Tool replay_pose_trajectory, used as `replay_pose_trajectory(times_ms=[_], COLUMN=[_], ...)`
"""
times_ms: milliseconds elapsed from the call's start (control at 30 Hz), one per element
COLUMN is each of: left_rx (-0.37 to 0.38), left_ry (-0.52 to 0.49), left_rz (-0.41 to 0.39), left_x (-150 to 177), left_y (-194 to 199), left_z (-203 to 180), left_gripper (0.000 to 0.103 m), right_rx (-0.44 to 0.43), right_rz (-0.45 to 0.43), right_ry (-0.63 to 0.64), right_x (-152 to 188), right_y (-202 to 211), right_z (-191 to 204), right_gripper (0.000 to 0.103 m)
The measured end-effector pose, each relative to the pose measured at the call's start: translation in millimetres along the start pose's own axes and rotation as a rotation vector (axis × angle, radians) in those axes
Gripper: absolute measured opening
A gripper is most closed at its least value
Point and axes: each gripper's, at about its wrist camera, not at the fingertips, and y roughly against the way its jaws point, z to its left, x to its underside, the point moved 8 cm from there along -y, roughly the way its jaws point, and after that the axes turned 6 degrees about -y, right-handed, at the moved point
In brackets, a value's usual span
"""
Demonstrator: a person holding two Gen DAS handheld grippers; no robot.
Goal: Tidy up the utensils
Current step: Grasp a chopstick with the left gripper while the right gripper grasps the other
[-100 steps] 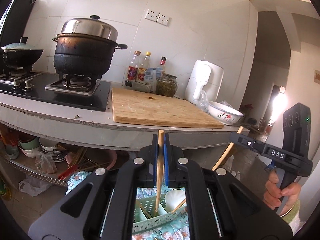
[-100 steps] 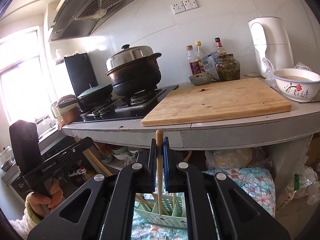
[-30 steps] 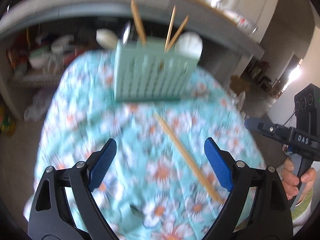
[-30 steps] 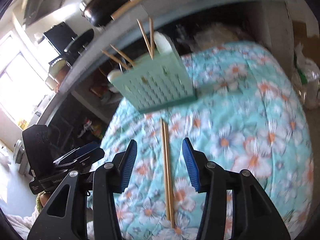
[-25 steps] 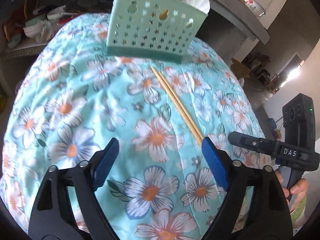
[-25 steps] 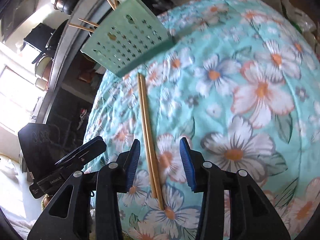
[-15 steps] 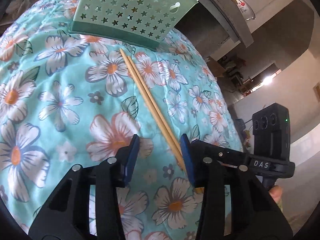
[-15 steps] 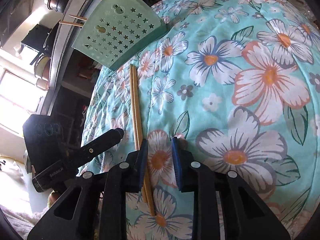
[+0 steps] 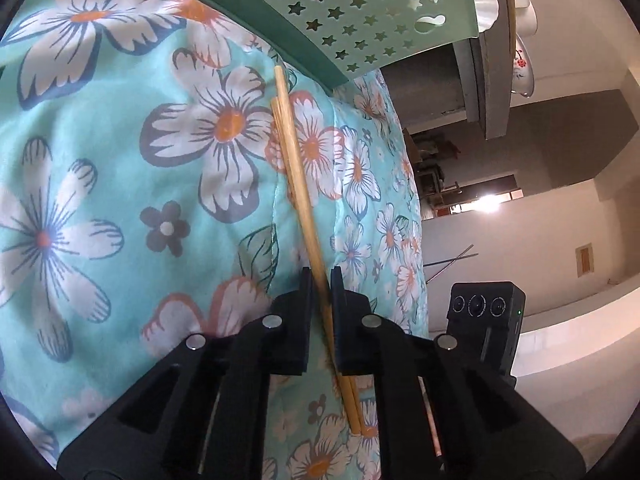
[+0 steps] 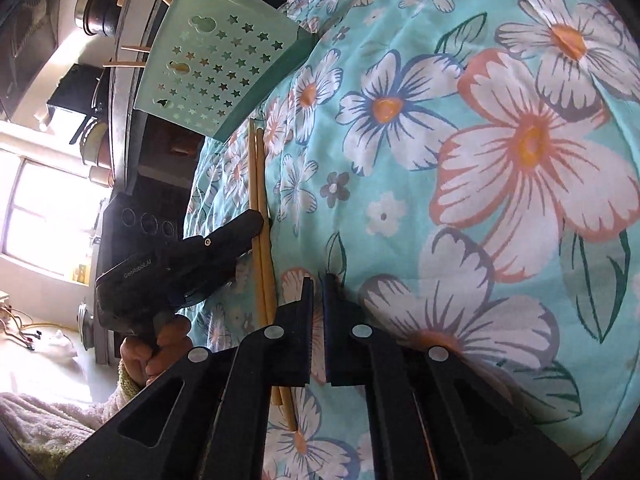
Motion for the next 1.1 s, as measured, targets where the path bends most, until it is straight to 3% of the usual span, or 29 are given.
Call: replay_pose_trajectory(times_ms=[467,600,833,1033,1100], left_rx=[0.175,0.188,0.033,-0.217,-0.294], left_ry=[0.111,0.132,0.046,-0.09,-0.119], left_rz=[-0.028,-0.029,-0.003,0.01,-0.01], left_x=[2,4,6,0,-5], left_y=[16,20,19,40,54], left_z=[14,20,15,14,19], left_gripper=[0.006,0.006,0.008,0.01,0.01], right_rx=[-0.039,-0.04,-0.029,0.004,0.052], right_rz=[0.012,0.014,0.012,0.016,0.012], right_ry=[-0.048,-0.061,-0.071,-0.051,-0.001], right_x=[2,3,1,1,2], right_y=[1,4,1,-2,-2], right_z=[-9,-12,-10,-1,9], right_gripper=[0.003,0.003,0.003,0.007,0.011])
